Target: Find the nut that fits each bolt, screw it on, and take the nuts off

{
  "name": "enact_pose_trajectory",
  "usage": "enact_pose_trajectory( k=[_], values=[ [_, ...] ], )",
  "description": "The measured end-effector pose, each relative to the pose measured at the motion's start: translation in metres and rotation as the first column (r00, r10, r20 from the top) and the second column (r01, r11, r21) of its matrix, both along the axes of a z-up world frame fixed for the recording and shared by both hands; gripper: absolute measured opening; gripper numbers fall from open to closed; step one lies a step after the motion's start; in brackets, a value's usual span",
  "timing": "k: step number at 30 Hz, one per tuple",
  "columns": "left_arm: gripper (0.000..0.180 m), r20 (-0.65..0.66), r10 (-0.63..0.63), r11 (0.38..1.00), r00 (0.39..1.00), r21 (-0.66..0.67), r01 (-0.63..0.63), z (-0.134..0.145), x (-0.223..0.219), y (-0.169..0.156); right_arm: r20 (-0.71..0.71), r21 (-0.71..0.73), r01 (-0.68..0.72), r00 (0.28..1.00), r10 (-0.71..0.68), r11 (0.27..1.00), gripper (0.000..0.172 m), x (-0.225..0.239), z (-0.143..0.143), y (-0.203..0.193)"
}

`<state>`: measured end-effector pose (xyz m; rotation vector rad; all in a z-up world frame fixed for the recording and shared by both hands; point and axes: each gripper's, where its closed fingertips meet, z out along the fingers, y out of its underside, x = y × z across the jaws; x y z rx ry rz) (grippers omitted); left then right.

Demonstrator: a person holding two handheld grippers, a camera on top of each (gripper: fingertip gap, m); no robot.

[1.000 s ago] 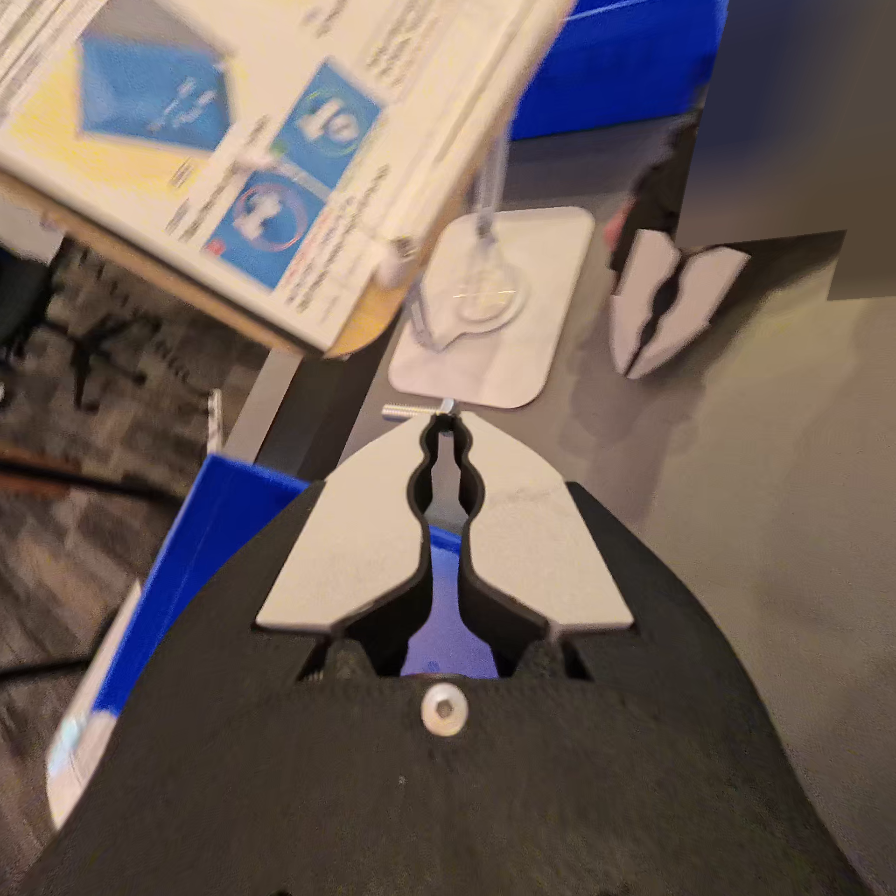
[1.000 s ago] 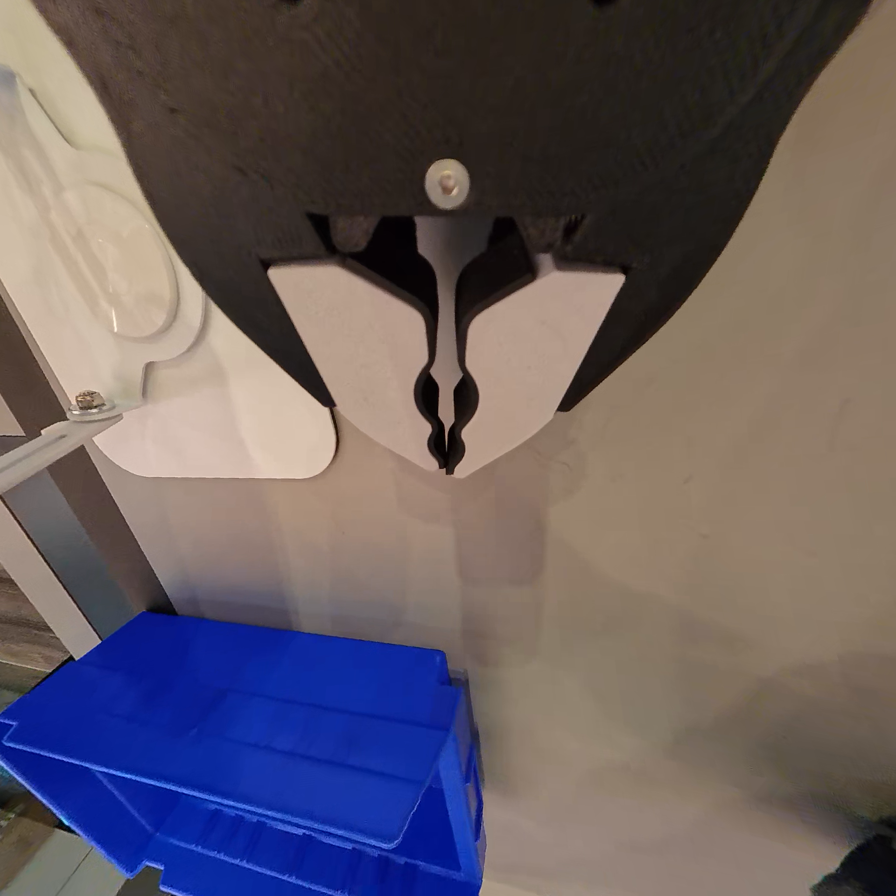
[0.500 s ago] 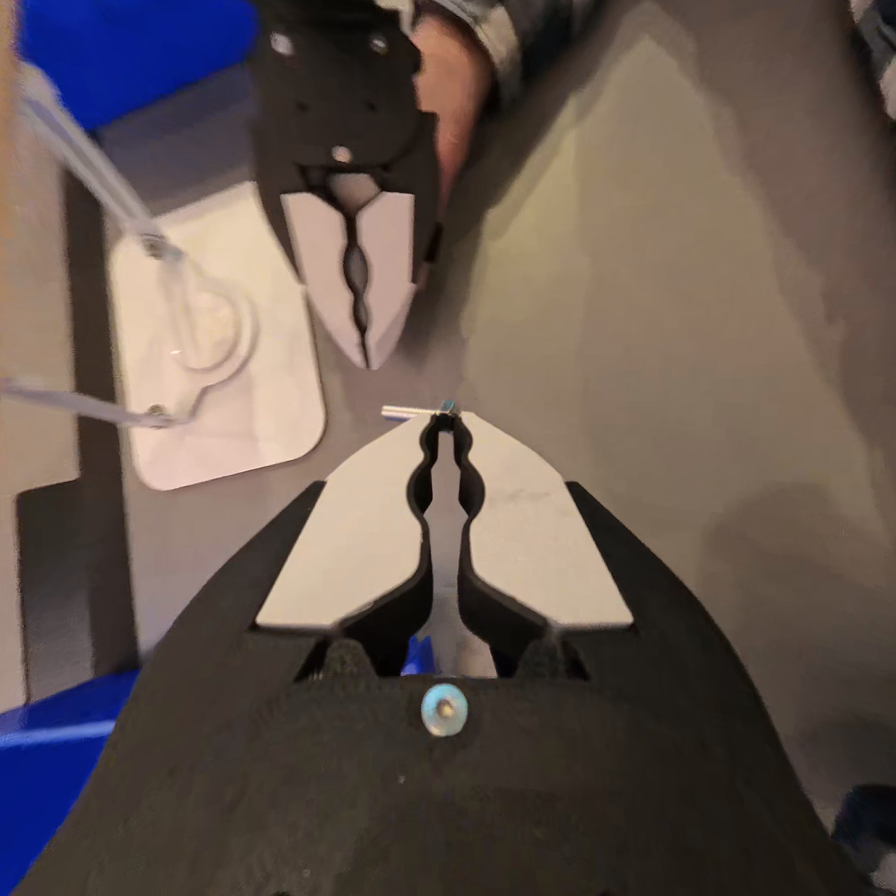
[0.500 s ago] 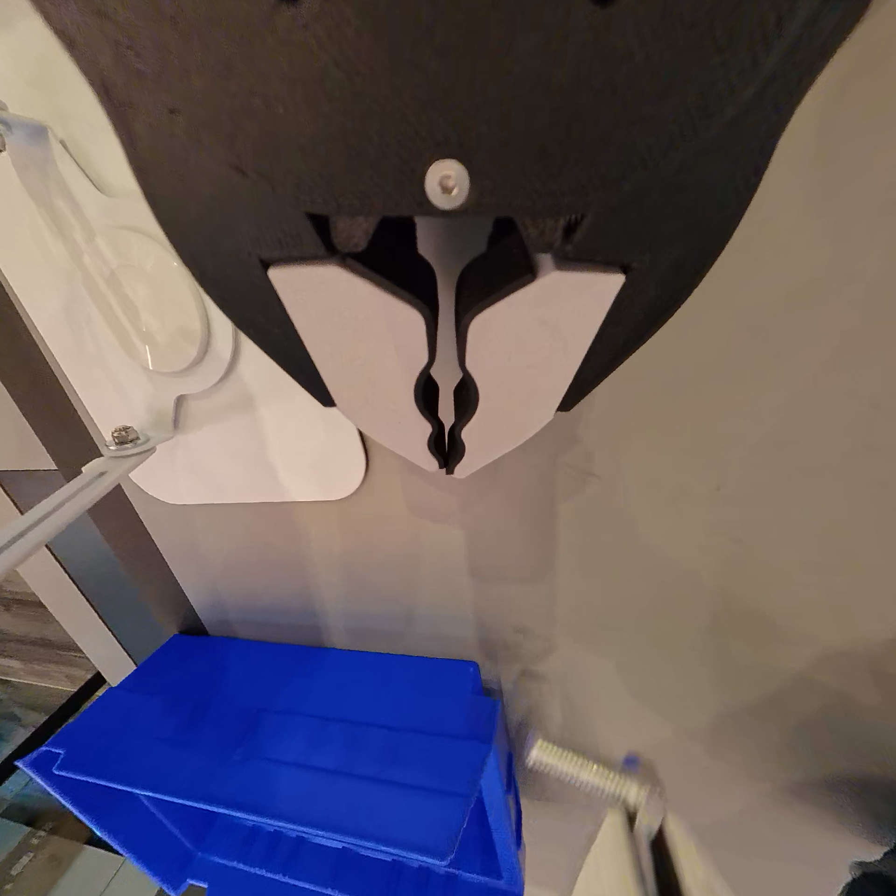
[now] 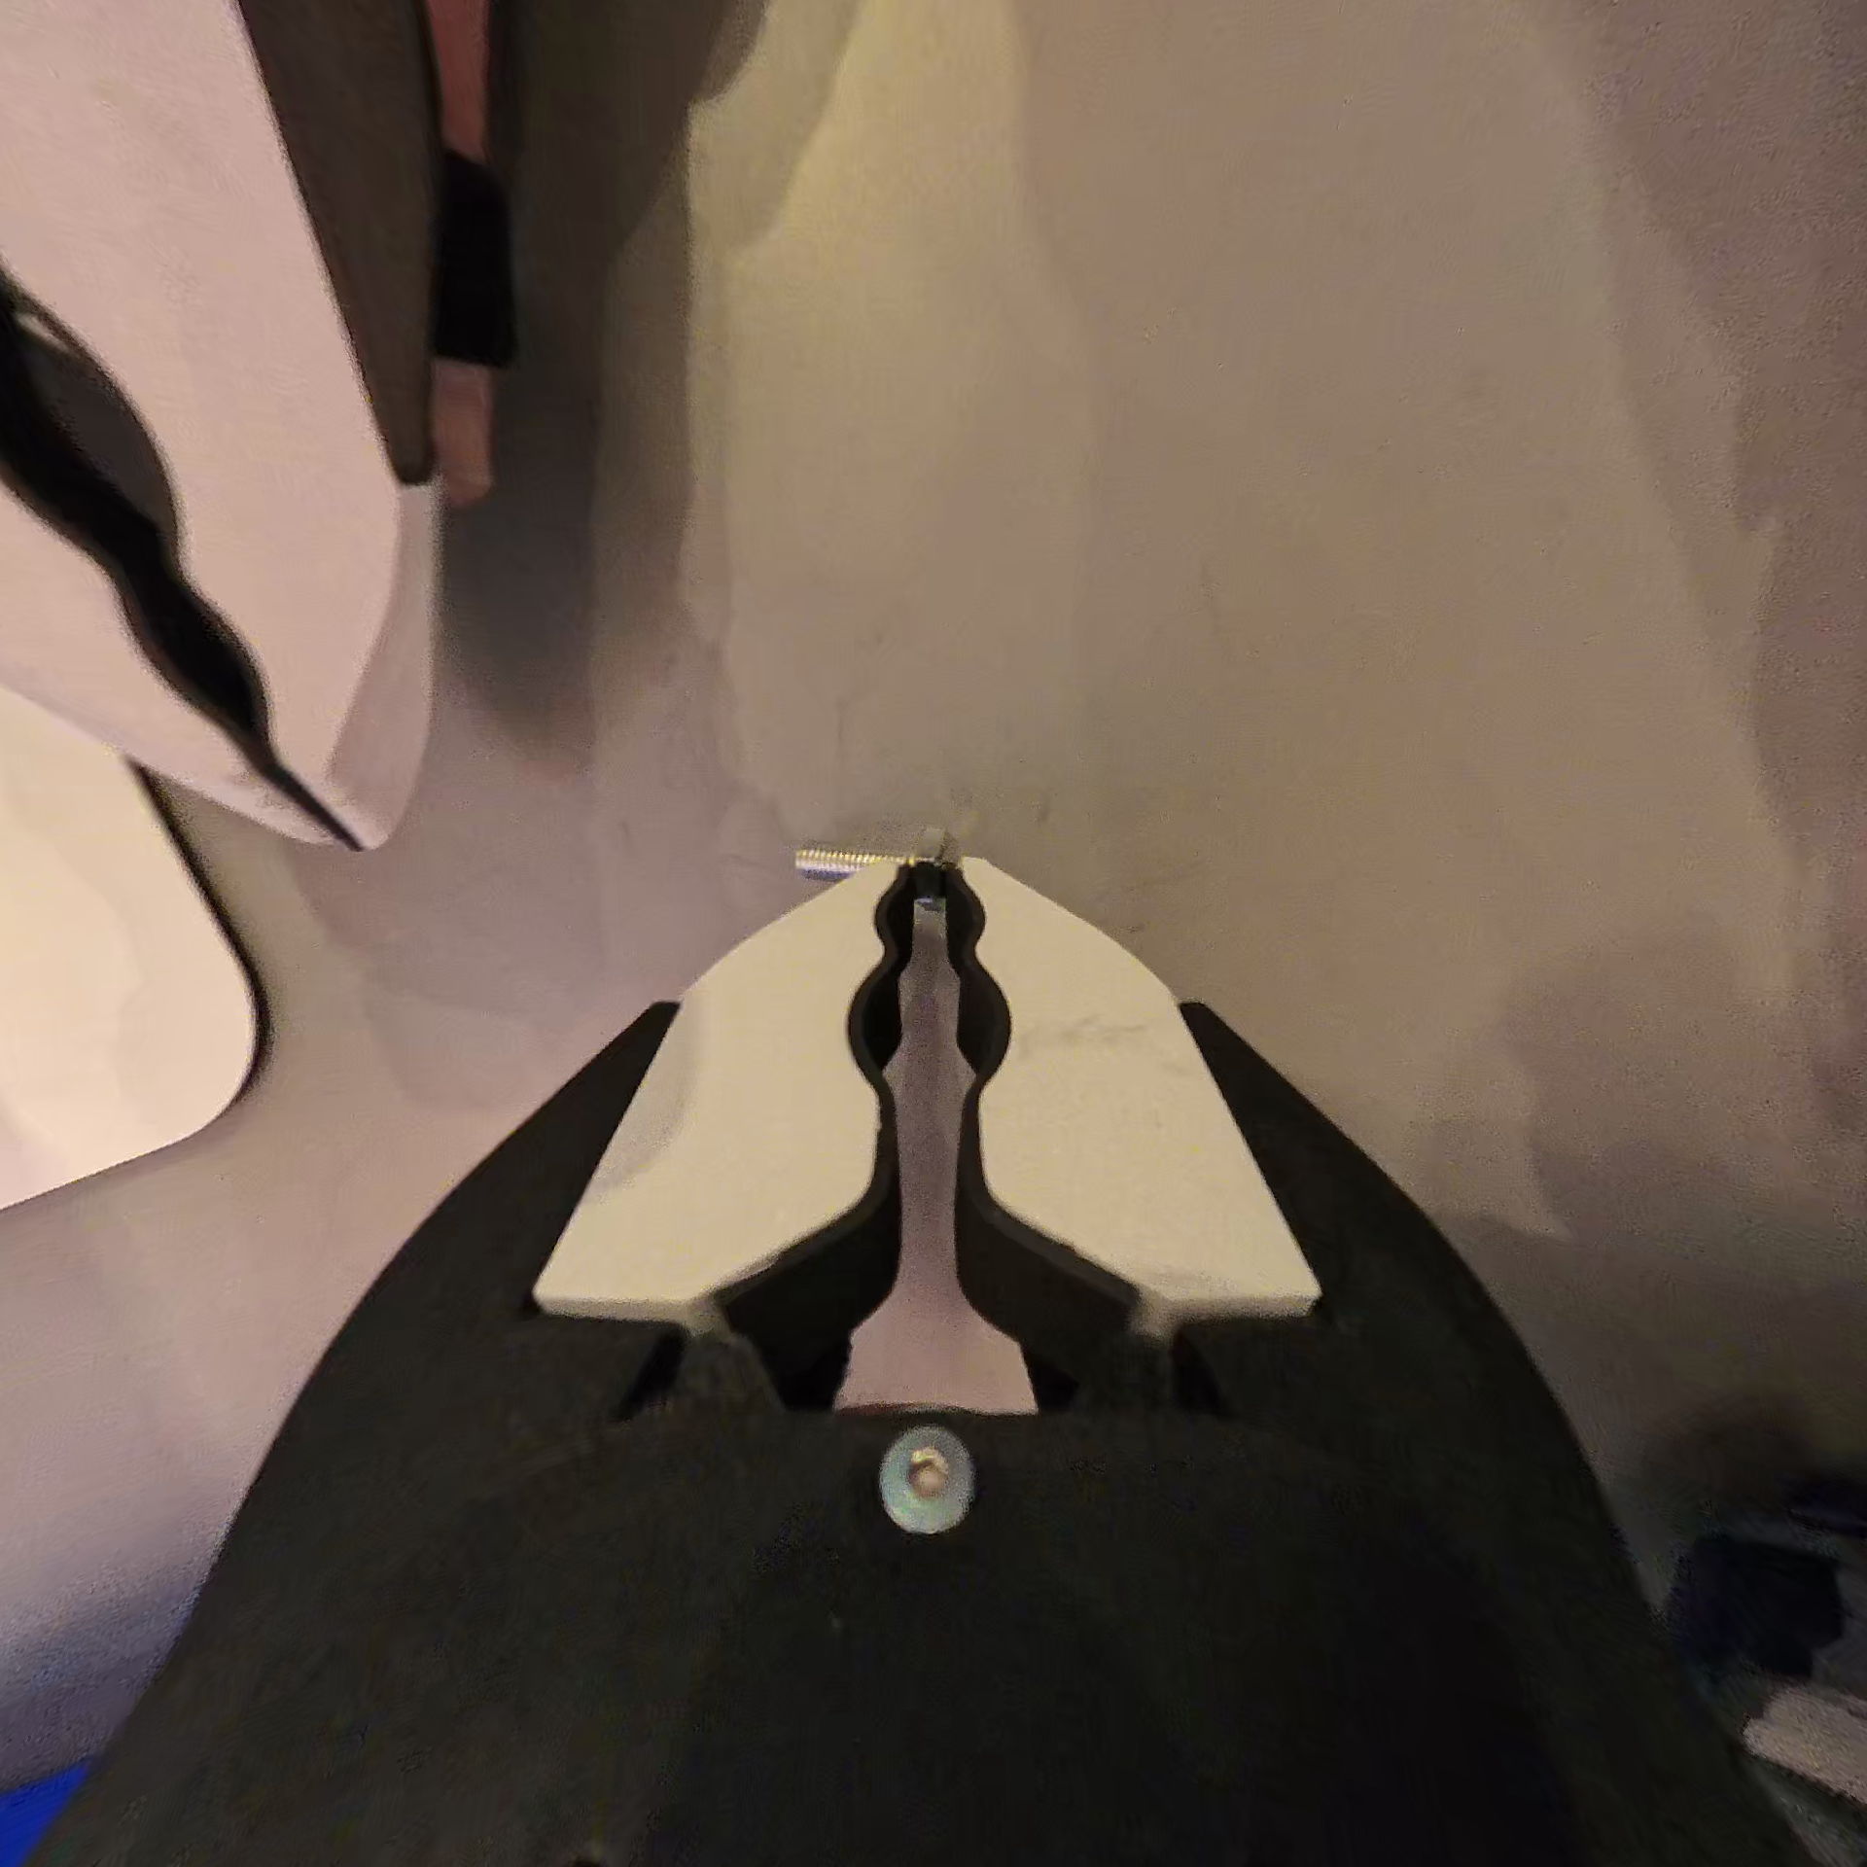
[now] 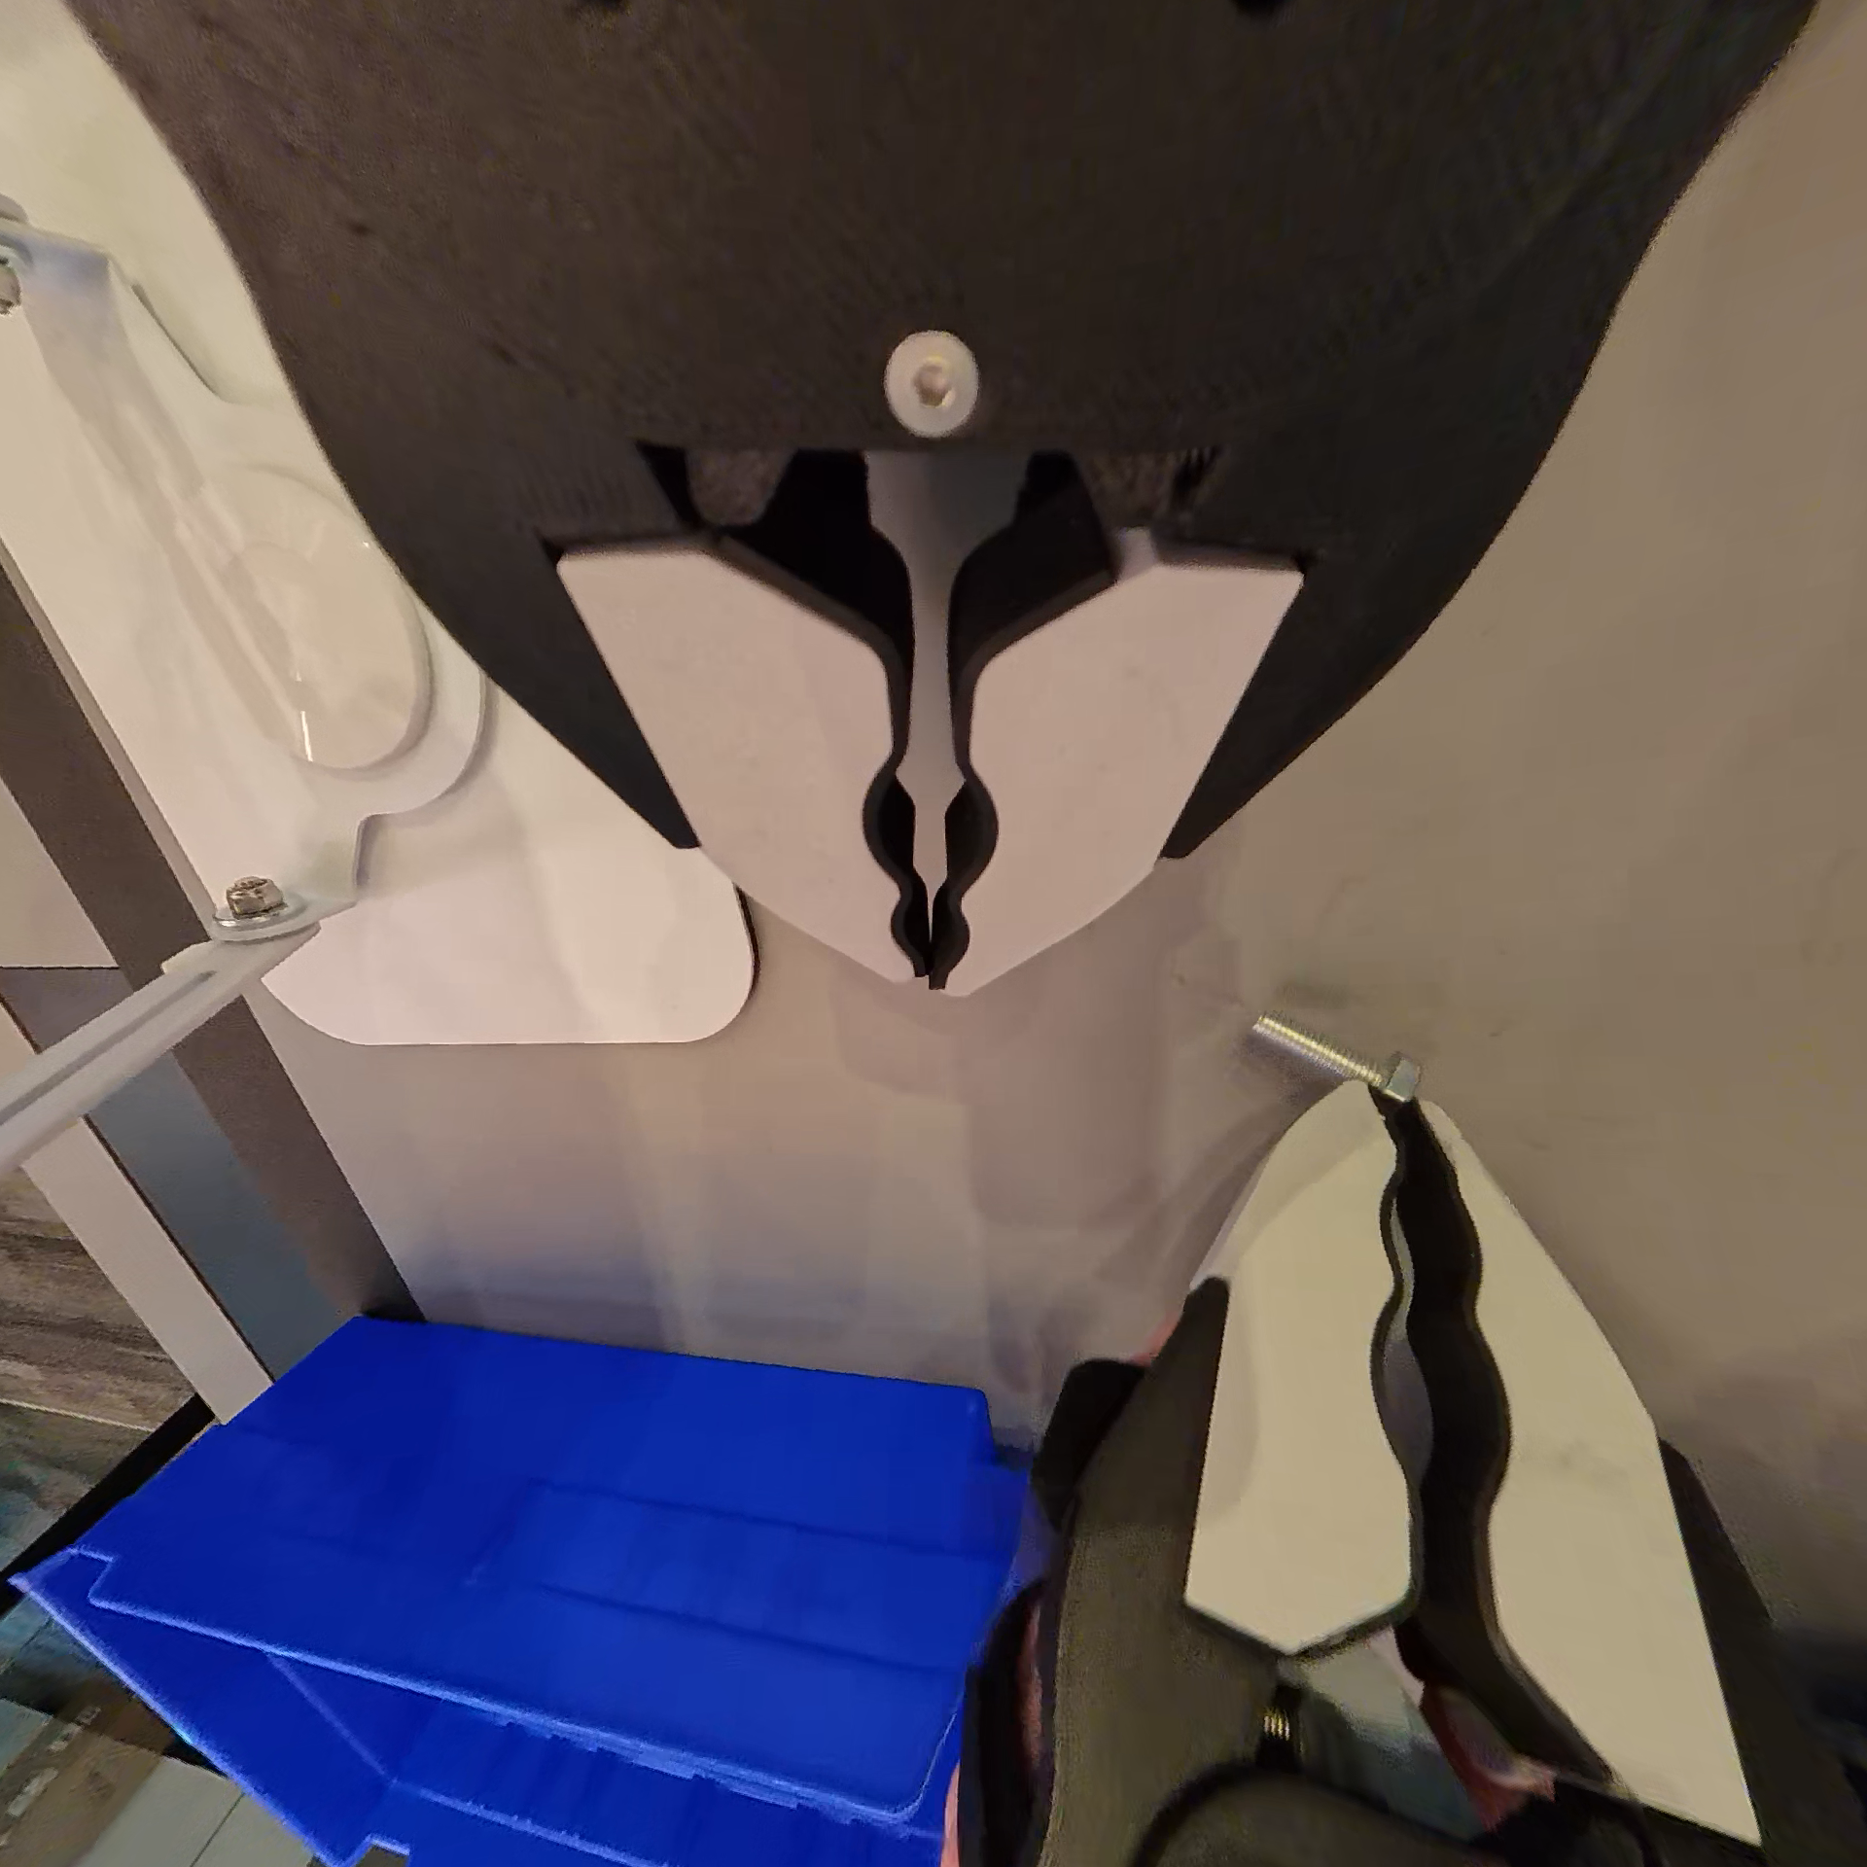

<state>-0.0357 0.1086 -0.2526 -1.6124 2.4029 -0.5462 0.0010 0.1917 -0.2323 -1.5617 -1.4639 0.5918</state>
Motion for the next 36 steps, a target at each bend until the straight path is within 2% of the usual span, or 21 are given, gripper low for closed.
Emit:
enact_pose_trajectory(
  k=[7,11,14,17,20,23,26,29,31,33,36],
  values=[
    [0.005,-0.038,-0.002,0.996,0.999,-0.085,-0.001,-0.01,0.0,-0.01,0.012,0.006,-0.009,1.0,0.008,1.0,0.0,-0.001,-0.001,-0.002],
    [0.028,-0.049,0.008,0.995,0.999,-0.103,-0.013,-0.006,-0.003,-0.011,0.012,0.008,-0.009,1.0,0.009,1.0,0.0,0.0,-0.001,-0.002],
    [0.038,-0.007,0.004,0.992,1.0,-0.13,-0.005,0.017,-0.007,-0.016,0.011,0.006,-0.009,1.0,0.009,1.0,0.0,0.0,-0.001,-0.002],
    [0.038,0.085,0.046,0.994,0.995,-0.1,-0.037,0.058,-0.023,-0.004,0.013,0.007,-0.009,1.0,0.009,1.0,0.0,0.0,-0.001,-0.002],
    [0.035,0.237,0.179,0.982,0.955,0.007,-0.186,0.105,-0.046,0.038,0.018,0.005,-0.007,1.0,0.007,1.0,0.0,0.0,-0.002,-0.002],
    [0.033,0.29,0.37,0.902,0.882,0.114,-0.416,0.121,-0.085,0.102,0.024,0.0,-0.004,1.0,0.004,1.0,0.0,0.0,-0.003,-0.001],
    [0.032,0.287,0.538,0.778,0.793,0.192,-0.598,0.115,-0.122,0.161,0.03,-0.001,-0.002,1.0,0.002,1.0,0.0,0.0,-0.003,-0.001],
    [0.03,0.274,0.607,0.712,0.746,0.23,-0.664,0.103,-0.138,0.199,0.032,-0.001,-0.003,0.999,0.003,1.0,0.0,0.0,-0.004,-0.001],
    [0.029,0.242,0.629,0.69,0.739,0.265,-0.674,0.09,-0.141,0.217,0.033,-0.001,-0.003,0.999,0.003,1.0,0.0,0.0,-0.004,-0.001],
    [0.027,0.156,0.656,0.656,0.738,0.366,-0.661,0.073,-0.152,0.233,0.035,-0.001,-0.004,0.999,0.004,1.0,0.0,0.0,-0.004,-0.002],
    [0.024,0.092,0.667,0.662,0.739,0.382,-0.645,0.049,-0.155,0.248,0.036,0.003,-0.007,0.999,0.007,1.0,0.0,0.0,-0.004,-0.002]
  ],
)
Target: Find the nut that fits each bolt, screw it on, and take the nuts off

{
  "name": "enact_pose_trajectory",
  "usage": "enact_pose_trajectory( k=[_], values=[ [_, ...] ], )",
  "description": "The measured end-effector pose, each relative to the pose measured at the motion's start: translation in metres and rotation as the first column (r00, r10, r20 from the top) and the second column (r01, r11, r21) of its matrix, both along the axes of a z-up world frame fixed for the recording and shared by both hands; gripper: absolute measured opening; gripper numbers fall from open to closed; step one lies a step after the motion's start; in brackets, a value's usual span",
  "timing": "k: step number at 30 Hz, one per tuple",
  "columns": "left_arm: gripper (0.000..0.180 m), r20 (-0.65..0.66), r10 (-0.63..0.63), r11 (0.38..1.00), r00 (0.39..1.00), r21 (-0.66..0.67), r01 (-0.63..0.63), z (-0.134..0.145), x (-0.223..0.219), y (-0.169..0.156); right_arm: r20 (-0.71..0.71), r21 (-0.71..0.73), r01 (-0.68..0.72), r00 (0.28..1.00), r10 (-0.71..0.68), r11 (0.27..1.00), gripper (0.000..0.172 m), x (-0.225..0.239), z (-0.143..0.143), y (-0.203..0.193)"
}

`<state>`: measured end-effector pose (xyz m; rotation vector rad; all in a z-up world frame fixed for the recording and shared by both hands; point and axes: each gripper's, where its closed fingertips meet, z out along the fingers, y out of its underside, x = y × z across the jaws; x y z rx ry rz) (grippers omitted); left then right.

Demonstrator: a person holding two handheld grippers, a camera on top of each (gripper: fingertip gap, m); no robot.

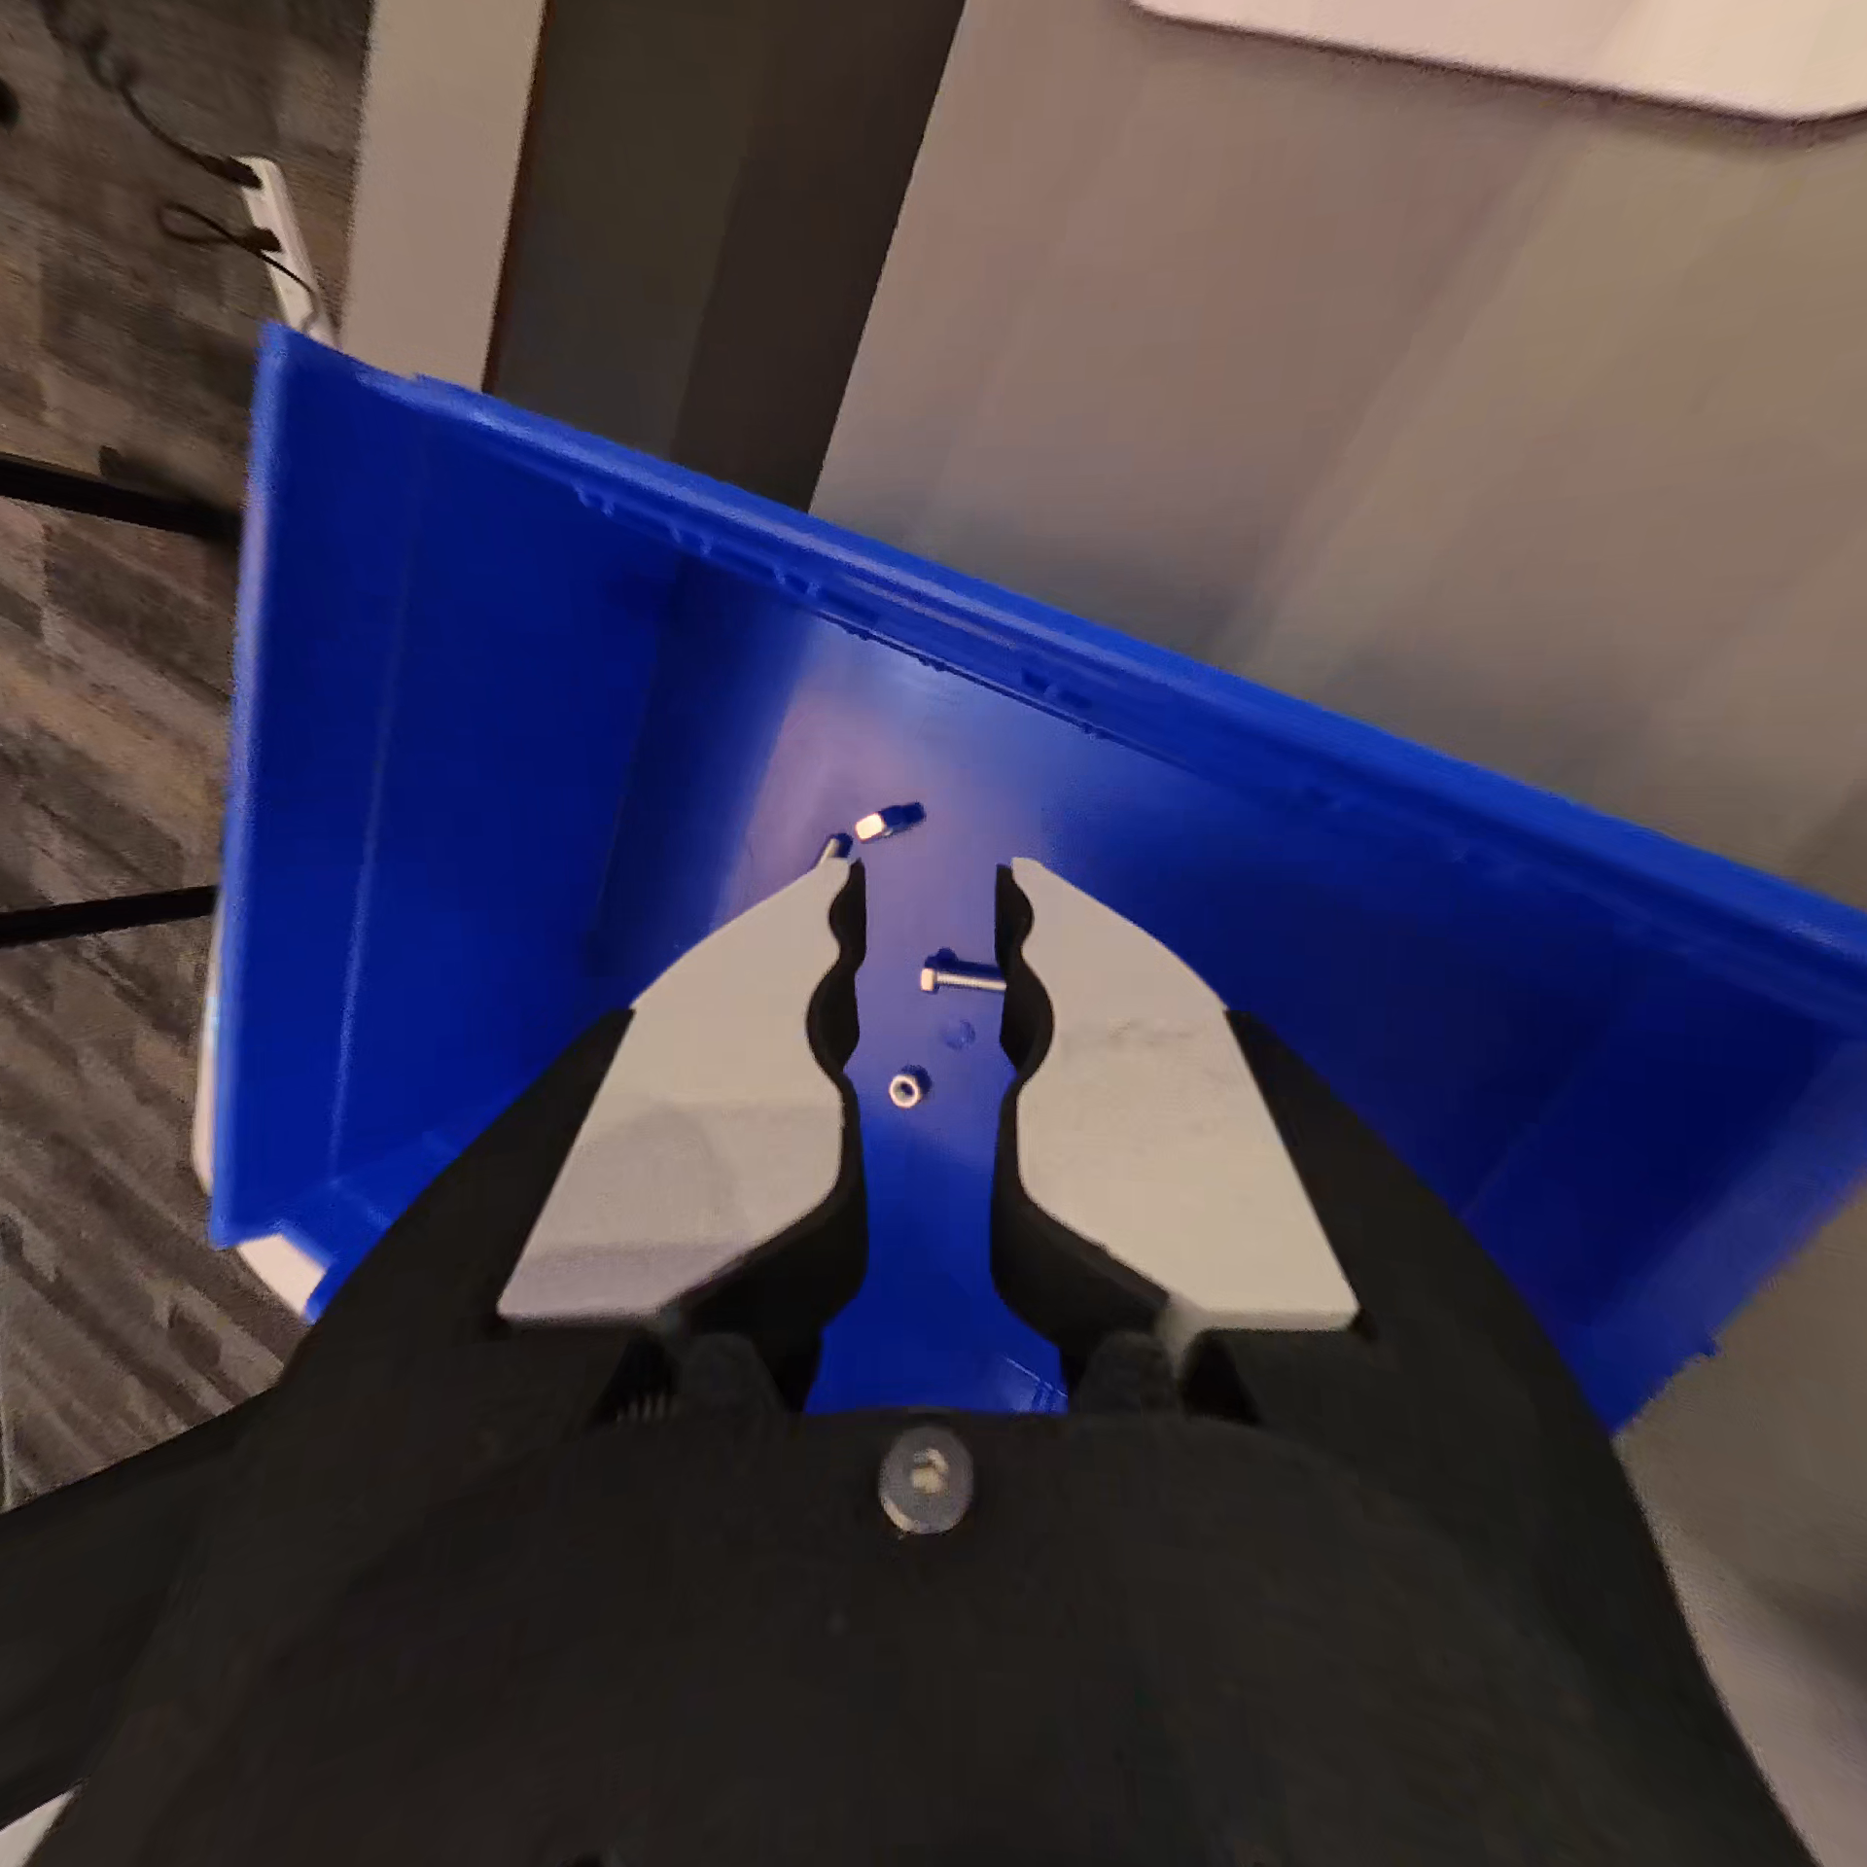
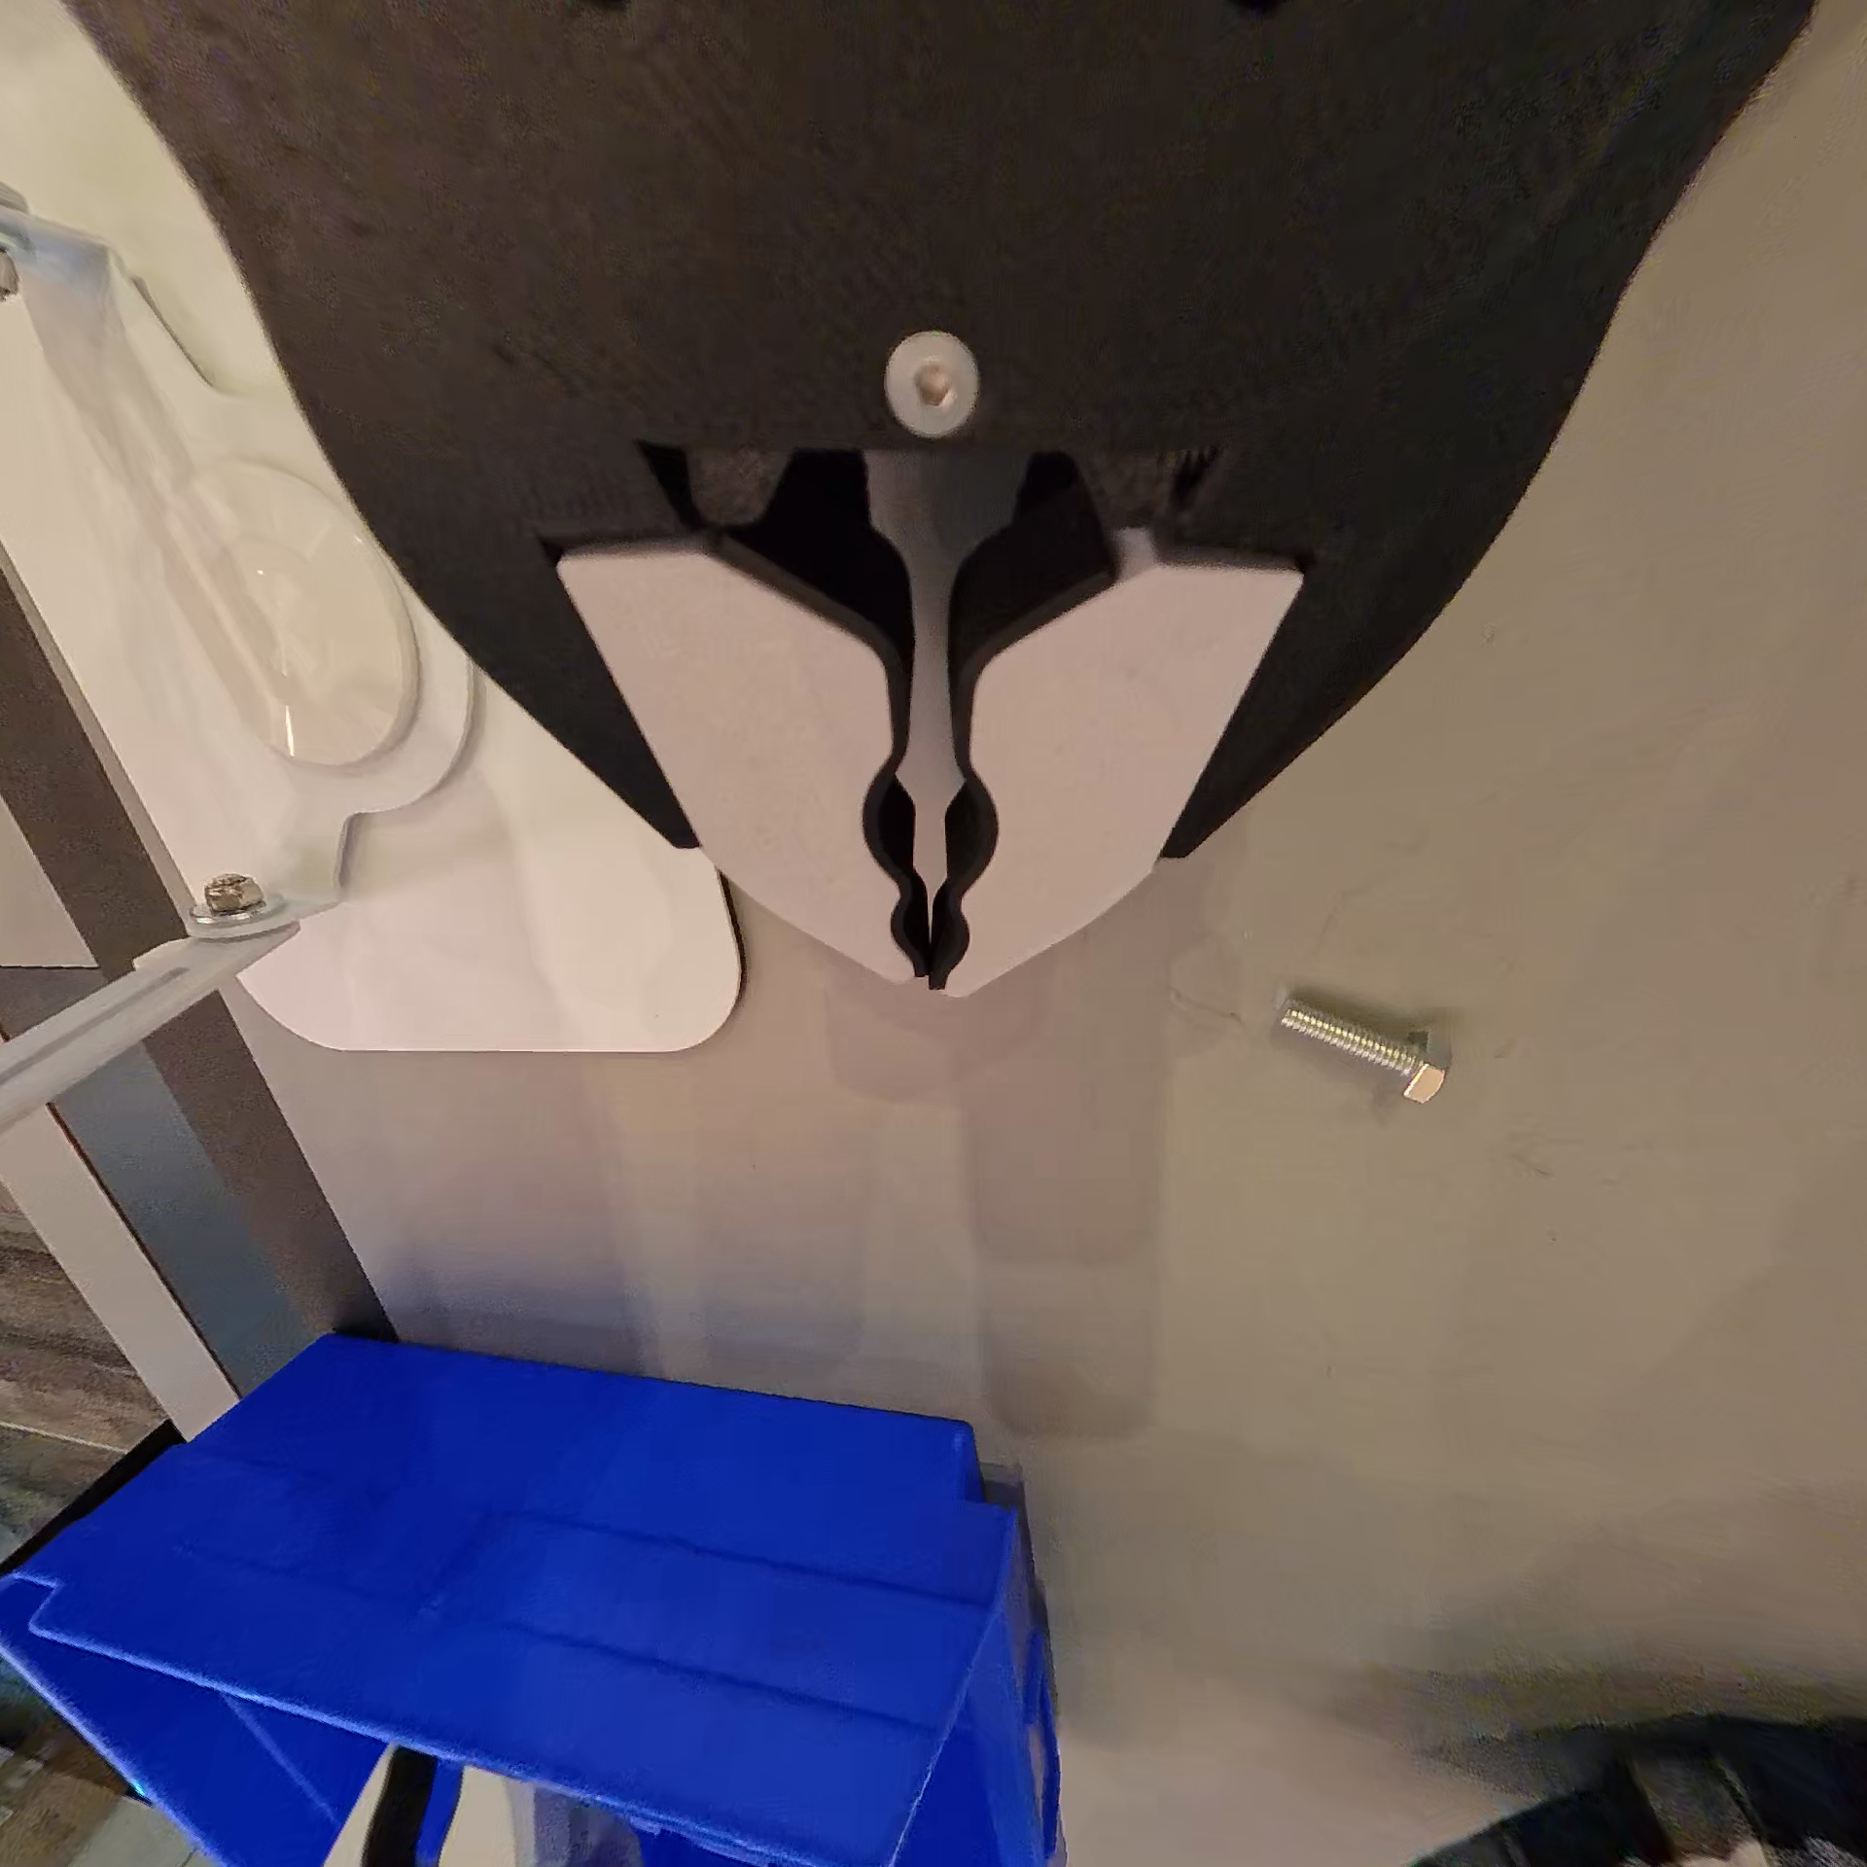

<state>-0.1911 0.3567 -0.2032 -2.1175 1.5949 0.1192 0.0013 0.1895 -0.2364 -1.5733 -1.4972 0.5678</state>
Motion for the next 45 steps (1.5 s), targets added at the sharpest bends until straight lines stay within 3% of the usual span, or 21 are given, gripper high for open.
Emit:
enact_pose_trajectory(
  k=[11,25,37,45],
  values=[
    [0.024,-0.055,-0.015,1.0,0.998,-0.028,0.014,-0.058,-0.01,0.033,0.007,0.007,-0.007,1.0,0.007,1.0,0.0,0.0,-0.001,-0.001],
    [0.014,0.01,-0.006,1.0,1.0,-0.015,0.006,-0.066,-0.01,0.042,0.011,0.01,-0.01,1.0,0.01,1.0,0.0,-0.001,-0.001,-0.001],
    [0.013,0.029,-0.005,1.0,1.0,-0.017,0.006,-0.056,-0.011,0.037,0.011,0.013,-0.013,1.0,0.013,1.0,0.0,-0.001,-0.002,-0.001],
    [0.013,0.084,-0.027,0.996,0.996,0.089,0.02,-0.002,-0.008,0.025,0.007,0.011,-0.011,1.0,0.011,1.0,0.0,-0.002,-0.002,0.0]
  ],
)
